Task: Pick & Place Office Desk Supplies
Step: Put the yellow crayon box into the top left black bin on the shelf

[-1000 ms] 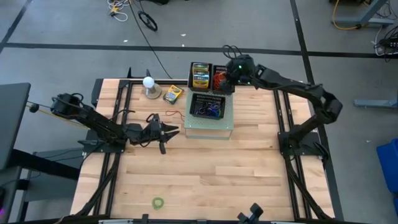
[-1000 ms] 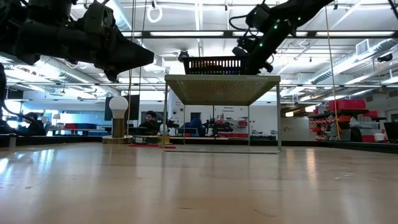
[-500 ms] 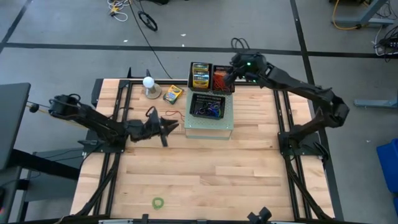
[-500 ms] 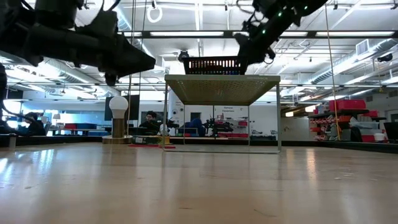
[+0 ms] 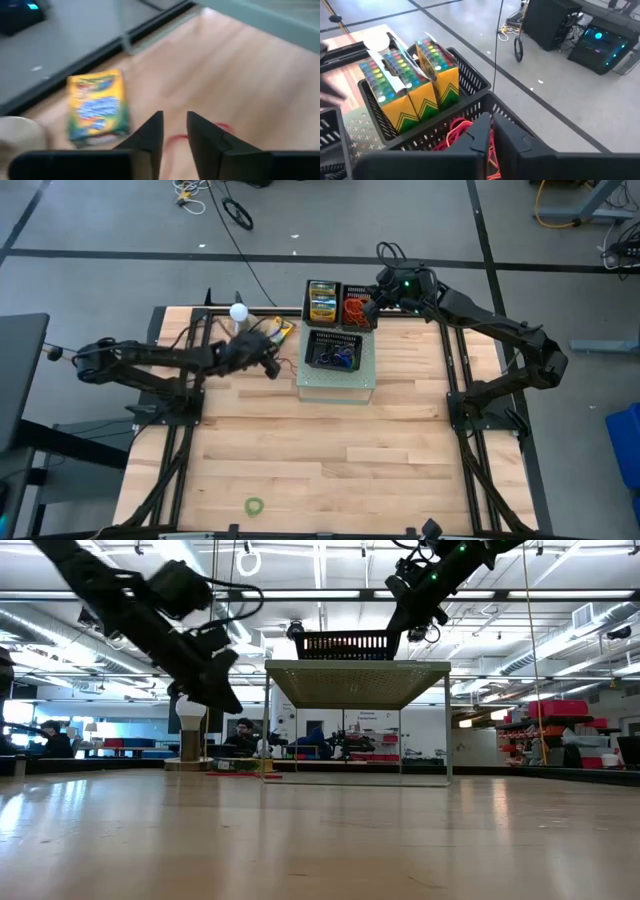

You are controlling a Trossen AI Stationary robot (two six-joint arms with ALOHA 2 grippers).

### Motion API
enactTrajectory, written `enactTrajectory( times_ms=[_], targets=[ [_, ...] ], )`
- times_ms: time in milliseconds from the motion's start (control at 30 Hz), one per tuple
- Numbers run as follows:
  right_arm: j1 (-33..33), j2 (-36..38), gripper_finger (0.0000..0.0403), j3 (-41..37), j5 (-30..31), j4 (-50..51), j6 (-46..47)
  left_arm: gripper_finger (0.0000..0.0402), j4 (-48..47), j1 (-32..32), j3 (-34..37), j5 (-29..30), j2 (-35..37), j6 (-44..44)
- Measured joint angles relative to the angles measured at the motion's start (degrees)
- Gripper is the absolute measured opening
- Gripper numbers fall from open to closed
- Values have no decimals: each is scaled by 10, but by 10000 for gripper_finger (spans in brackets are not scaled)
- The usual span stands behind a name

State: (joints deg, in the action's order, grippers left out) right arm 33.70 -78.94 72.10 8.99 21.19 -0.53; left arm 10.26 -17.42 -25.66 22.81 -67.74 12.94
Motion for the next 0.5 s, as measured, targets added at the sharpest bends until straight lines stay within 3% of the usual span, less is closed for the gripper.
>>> enactTrajectory(
  times_ms=[133, 300, 500],
  targets=[
    [-1, 0, 20, 0, 0, -4, -3, 130, -29, -47, -34, -4, -41, -33],
    [-1, 0, 27, 0, 0, -4, -4, 171, 14, -81, -40, -23, -107, -45],
    [-1, 0, 31, 0, 0, -4, -8, 182, 82, -102, -40, -24, -179, -54]
  ],
)
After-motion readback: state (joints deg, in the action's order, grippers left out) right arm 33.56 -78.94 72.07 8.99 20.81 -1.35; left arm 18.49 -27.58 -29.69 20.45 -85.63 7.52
